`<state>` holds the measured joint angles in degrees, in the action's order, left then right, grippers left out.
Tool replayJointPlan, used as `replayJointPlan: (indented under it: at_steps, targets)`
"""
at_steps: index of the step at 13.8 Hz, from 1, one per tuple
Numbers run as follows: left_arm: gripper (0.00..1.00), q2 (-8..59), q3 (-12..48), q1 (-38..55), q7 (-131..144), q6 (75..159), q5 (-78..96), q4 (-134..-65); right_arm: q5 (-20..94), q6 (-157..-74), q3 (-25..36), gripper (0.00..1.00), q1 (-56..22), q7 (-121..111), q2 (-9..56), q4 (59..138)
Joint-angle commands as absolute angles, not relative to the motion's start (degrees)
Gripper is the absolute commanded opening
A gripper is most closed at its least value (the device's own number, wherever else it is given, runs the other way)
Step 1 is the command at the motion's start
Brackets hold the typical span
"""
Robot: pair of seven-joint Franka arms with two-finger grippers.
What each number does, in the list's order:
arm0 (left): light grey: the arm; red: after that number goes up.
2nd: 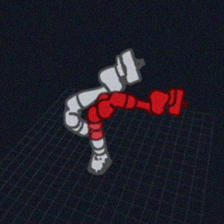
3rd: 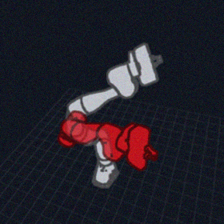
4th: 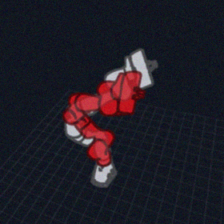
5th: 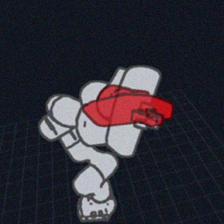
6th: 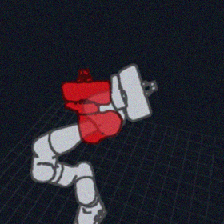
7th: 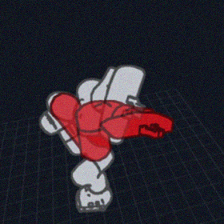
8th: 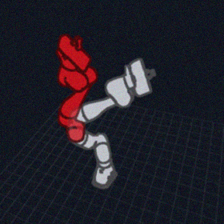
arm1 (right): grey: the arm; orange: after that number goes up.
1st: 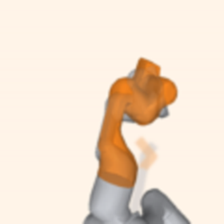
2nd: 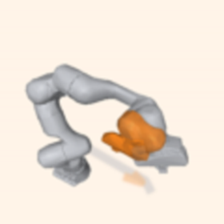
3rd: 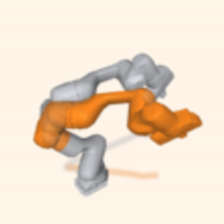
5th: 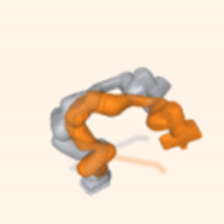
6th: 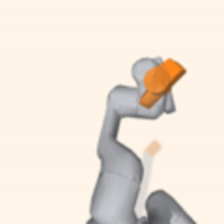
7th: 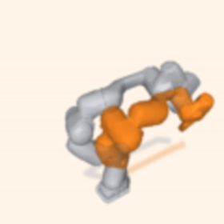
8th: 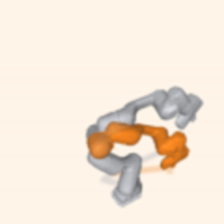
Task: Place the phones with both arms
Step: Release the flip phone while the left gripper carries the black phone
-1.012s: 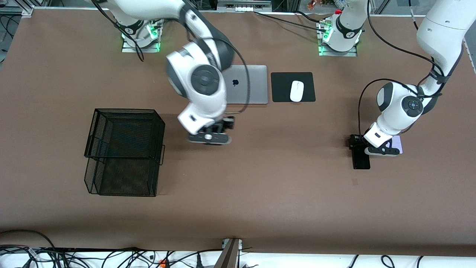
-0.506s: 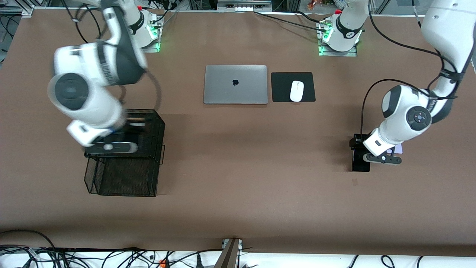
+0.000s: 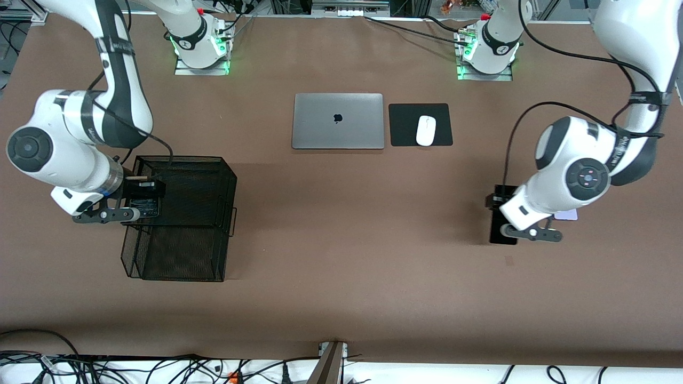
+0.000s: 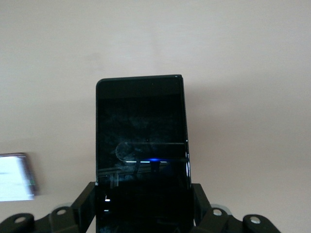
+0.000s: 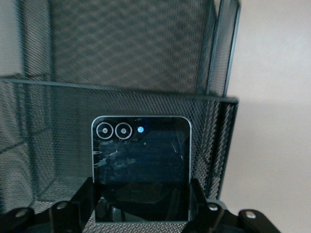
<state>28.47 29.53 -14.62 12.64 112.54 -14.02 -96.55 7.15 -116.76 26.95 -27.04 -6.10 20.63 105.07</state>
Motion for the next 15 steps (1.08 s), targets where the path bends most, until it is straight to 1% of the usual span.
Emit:
replayJointPlan:
  at_steps: [1, 2, 3, 5, 6, 7, 11, 13, 15]
  targets:
    - [0.24, 31.98, 29.27, -9.07, 17.37, 110.65, -11.25, -91.86, 8.61, -117.60, 26.63, 0.11, -26.02, -7.12, 21.70, 106.08]
    - [0.24, 33.21, 29.27, -6.44, 21.06, 110.65, -11.34, -90.54, 8.70, -117.68, 26.63, 0.16, -25.58, -7.12, 22.75, 106.08]
    - [0.24, 34.70, 29.27, -3.46, 24.75, 110.92, -11.34, -88.96, 9.31, -117.60, 26.63, 0.35, -24.88, -7.12, 23.37, 105.91]
    - [0.23, 38.30, 29.18, 2.17, 29.69, 111.44, -11.34, -84.84, 11.59, -117.07, 26.63, 1.00, -24.26, -7.12, 23.90, 104.95]
    - [0.23, 40.32, 29.18, 4.63, 31.71, 112.75, -11.25, -81.94, 11.86, -116.64, 26.63, 1.00, -24.08, -6.95, 23.91, 103.72]
    - [0.23, 42.08, 29.18, 6.66, 33.56, 115.37, -11.16, -80.52, 11.87, -116.02, 26.54, 1.00, -24.08, -6.86, 23.82, 102.58]
    - [0.23, 47.71, 28.48, 15.35, 47.34, 129.78, -12.21, -80.33, 11.69, -106.55, 26.54, 1.00, -24.08, -6.59, 23.64, 93.45]
    - [0.25, 49.65, 24.89, 20.54, 52.19, 134.98, -12.22, -80.33, 11.16, -101.45, 26.63, 1.00, -24.08, -6.59, 23.03, 90.10]
    - [0.40, 51.32, 20.94, 25.64, 54.48, 139.72, -11.96, -80.51, 10.72, -96.62, 26.98, 1.00, -24.08, -6.50, 22.77, 86.15]
